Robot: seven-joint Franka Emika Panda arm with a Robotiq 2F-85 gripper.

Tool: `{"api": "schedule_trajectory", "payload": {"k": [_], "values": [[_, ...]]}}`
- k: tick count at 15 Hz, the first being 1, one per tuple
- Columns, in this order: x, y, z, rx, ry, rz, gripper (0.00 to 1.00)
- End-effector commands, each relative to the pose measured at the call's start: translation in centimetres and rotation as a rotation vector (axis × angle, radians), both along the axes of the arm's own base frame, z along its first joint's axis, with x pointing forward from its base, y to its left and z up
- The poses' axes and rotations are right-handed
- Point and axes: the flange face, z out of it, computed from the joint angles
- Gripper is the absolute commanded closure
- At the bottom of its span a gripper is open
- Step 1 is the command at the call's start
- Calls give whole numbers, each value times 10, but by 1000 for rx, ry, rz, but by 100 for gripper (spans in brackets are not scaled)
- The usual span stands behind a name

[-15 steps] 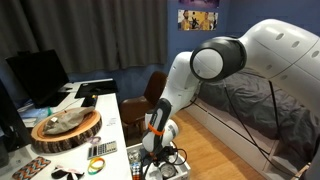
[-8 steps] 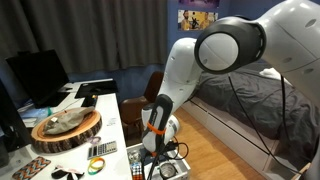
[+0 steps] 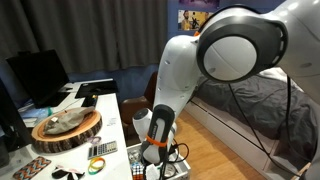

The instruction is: Put the black masking tape in the open drawer and then move the paper to the left

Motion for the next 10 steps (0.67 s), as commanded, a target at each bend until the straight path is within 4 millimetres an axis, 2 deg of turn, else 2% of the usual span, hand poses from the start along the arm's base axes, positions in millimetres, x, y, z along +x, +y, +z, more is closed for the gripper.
{"api": "schedule_trajectory", "payload": {"k": [1,6,10], "values": [[0,2,-1,2,2,3,99],[5,-2,-3,7,8,-3,100],[6,31,-5,6,3,47,100]]}}
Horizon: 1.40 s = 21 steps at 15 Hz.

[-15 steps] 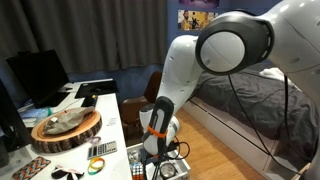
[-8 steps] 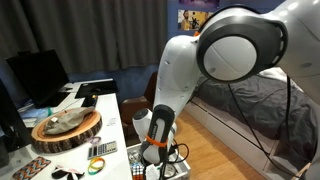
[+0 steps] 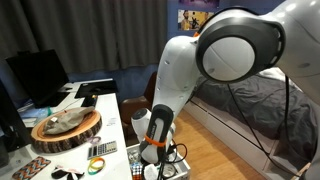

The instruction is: Put the black masking tape in the open drawer and then move the paper to the left

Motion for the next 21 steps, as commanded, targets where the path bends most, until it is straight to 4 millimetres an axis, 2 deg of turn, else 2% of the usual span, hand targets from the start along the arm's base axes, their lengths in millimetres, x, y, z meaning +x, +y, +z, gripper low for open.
{"api": "schedule_trajectory", "payload": {"k": [1,10,16,17,18,19,20,21], "values": [[4,30,-5,-23,-1,43,100],[14,65,-26,-175,33,24,100],[18,70,-37,-260,71,15,100],[18,71,-37,-267,83,13,90],[18,71,-38,-274,90,11,99],[19,71,-38,-275,92,13,97],[20,72,-38,-277,97,13,100],[20,73,-38,-277,100,14,95]]}}
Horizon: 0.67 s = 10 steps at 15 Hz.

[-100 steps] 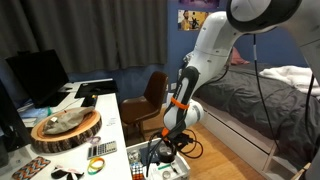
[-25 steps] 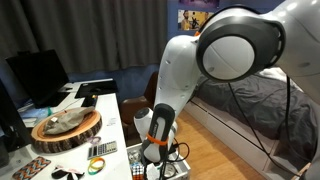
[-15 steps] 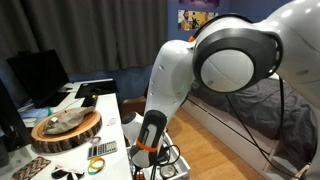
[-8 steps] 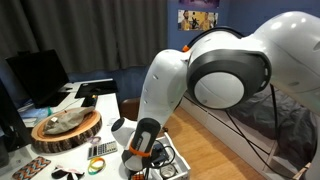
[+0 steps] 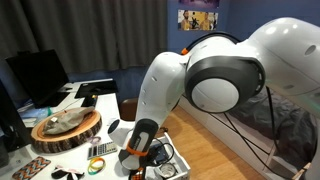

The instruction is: Put the black masking tape in the open drawer and then move the paper to the left

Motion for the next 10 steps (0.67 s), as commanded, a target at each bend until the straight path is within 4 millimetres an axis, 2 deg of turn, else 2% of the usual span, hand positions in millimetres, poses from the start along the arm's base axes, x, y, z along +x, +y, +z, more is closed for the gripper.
{"api": "schedule_trajectory", "payload": {"k": [1,2,6,7,9,10], "values": [[3,15,-9,-5,-12,-9,72],[3,16,-8,0,-10,-8,72],[4,16,-8,20,-9,-6,46],[4,16,-8,22,-8,-8,44],[4,16,-6,23,-10,-7,28],[3,16,2,35,-17,11,17]]}}
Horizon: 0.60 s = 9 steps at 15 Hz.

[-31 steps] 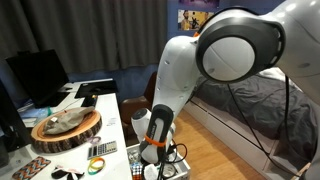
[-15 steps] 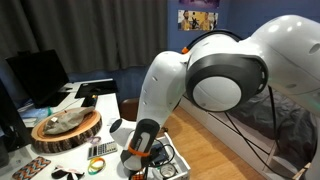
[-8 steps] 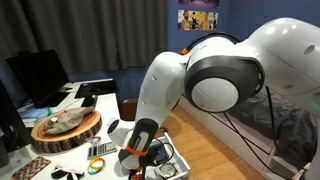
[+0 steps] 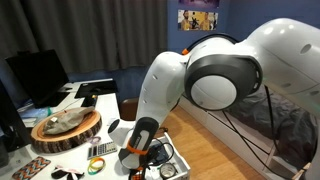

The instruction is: Put the black masking tape in the open drawer and then move the paper to the left

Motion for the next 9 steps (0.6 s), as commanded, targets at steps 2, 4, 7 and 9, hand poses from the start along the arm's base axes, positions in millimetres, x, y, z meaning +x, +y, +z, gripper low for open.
{"api": "schedule_trajectory", "payload": {"k": [2,4,7,9], "values": [[1,12,22,61,-62,73,5],[1,4,44,123,-92,109,0],[-8,-21,58,220,-95,114,0],[-14,-43,67,271,-105,103,0]]}}
